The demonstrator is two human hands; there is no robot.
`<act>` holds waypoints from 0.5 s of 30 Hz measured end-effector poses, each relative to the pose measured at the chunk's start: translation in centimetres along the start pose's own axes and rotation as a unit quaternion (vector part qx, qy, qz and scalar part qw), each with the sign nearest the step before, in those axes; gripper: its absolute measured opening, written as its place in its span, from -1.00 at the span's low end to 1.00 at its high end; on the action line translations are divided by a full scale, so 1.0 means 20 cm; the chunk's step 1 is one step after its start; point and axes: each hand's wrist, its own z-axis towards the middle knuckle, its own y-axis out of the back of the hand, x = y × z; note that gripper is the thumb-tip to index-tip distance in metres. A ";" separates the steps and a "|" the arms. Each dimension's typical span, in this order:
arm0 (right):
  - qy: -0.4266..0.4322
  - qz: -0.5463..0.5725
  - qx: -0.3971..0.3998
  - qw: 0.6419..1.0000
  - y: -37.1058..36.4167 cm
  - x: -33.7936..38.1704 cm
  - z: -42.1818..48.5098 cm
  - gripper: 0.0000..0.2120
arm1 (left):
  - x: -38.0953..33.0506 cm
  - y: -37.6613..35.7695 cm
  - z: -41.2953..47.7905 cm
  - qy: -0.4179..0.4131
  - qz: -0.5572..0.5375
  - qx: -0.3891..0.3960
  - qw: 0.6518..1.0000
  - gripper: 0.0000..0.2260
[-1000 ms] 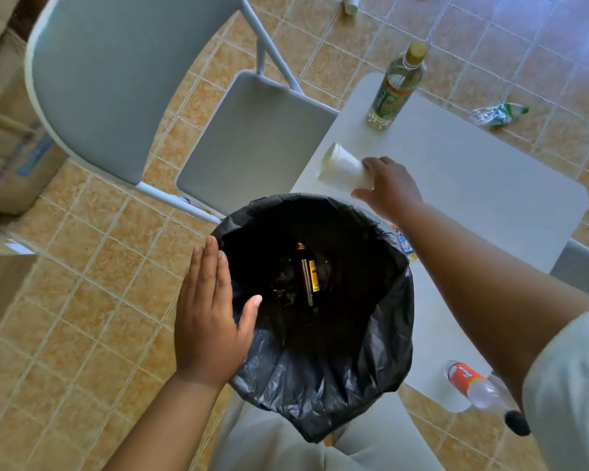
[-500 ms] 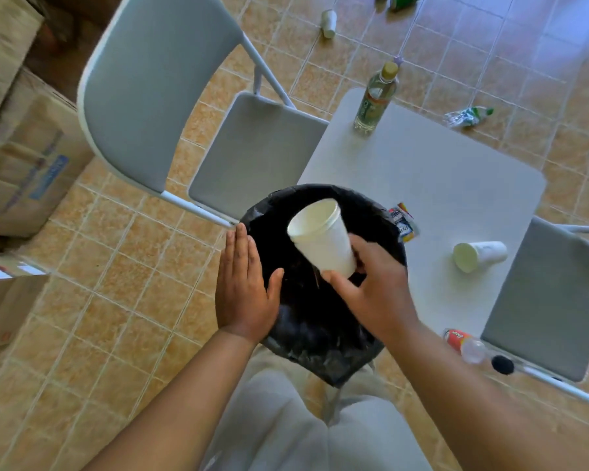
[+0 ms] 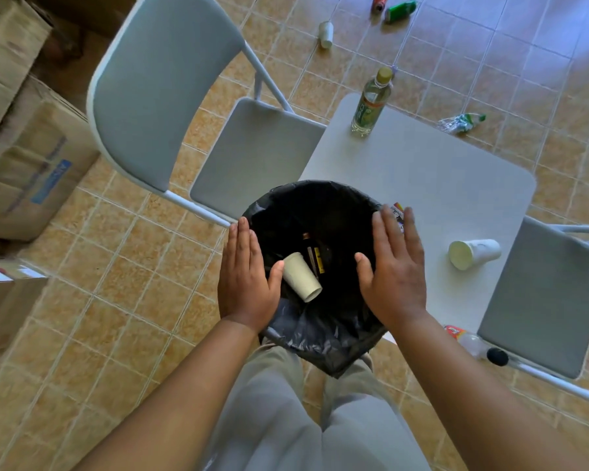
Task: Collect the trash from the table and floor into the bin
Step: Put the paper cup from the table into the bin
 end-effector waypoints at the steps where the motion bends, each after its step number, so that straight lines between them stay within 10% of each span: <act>1: -0.024 -0.007 0.026 0.999 -0.01 -0.03 0.00 -0.36 | 0.00 0.00 0.00 0.000 0.003 0.000 1.000 -0.36; 15: -0.071 0.045 0.074 0.994 -0.05 -0.16 0.29 -0.29 | -0.08 0.00 0.37 -0.017 0.030 0.023 0.999 -0.33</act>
